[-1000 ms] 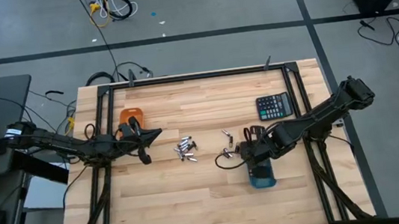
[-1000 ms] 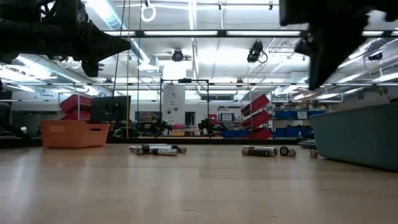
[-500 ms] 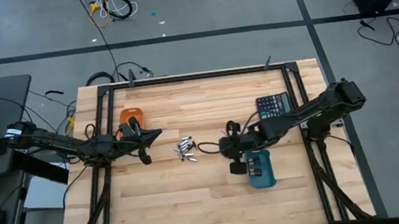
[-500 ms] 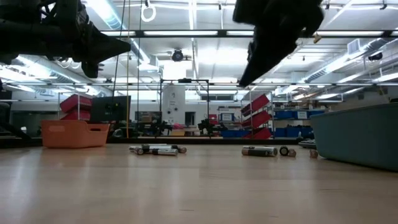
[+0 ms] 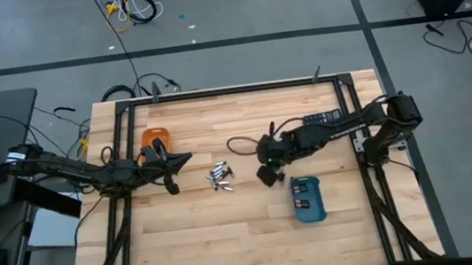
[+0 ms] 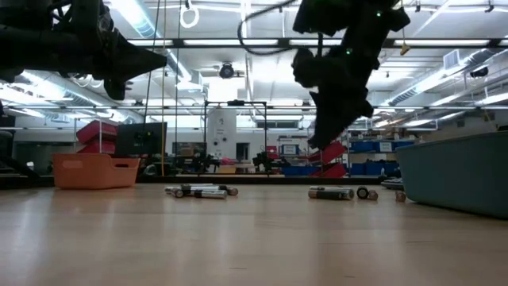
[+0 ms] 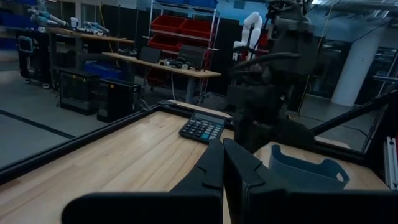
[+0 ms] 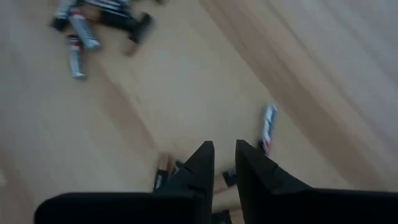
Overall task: Sort batteries
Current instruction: Put the black battery into the blue bin
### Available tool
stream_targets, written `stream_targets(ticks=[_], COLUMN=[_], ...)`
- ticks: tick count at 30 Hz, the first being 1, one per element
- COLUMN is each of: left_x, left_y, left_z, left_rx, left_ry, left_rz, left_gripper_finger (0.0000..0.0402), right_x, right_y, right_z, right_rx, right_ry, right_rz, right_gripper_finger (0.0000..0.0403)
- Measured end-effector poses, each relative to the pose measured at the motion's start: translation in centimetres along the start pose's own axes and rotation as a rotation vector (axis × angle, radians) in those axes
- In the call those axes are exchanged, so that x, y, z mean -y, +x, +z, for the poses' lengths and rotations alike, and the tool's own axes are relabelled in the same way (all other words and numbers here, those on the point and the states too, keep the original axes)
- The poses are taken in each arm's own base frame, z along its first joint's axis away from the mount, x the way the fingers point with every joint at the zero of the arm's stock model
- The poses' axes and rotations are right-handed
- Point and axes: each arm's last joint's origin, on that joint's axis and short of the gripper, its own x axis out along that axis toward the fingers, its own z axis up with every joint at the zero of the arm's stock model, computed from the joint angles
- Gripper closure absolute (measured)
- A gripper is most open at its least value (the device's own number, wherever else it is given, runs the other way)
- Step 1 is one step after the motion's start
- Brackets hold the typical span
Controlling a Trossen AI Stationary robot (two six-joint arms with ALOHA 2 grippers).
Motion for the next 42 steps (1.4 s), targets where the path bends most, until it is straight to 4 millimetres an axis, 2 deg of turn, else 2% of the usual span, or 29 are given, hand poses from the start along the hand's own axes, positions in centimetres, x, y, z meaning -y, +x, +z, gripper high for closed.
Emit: stream_targets(ticks=[6,17,34,42], left_x=[0.0,0.0,-0.1,-0.1], left_y=[0.0,0.0,0.0,0.0], left_z=[0.0,-0.2,-0.7,-0.8], left_rx=[-0.004,-0.016,-0.06,-0.072], left_ry=[0.002,0.009,0.034,0.044], left_rz=[0.001,0.003,0.009,0.012], left_gripper_finger=[0.0401,0.0401,0.0401,0.0401], right_x=[1.2,0.9,0.3,0.4], right_y=[0.2,0.3,4.0,4.2], right_z=[-0.8,-0.4,-1.2,-1.2], right_rx=[-0.126,-0.075,-0.144,-0.152], right_ry=[0.11,0.196,0.232,0.267], right_rz=[-0.086,-0.062,-0.116,-0.124], right_gripper_finger=[0.0336,0.029,0.0258,0.0252])
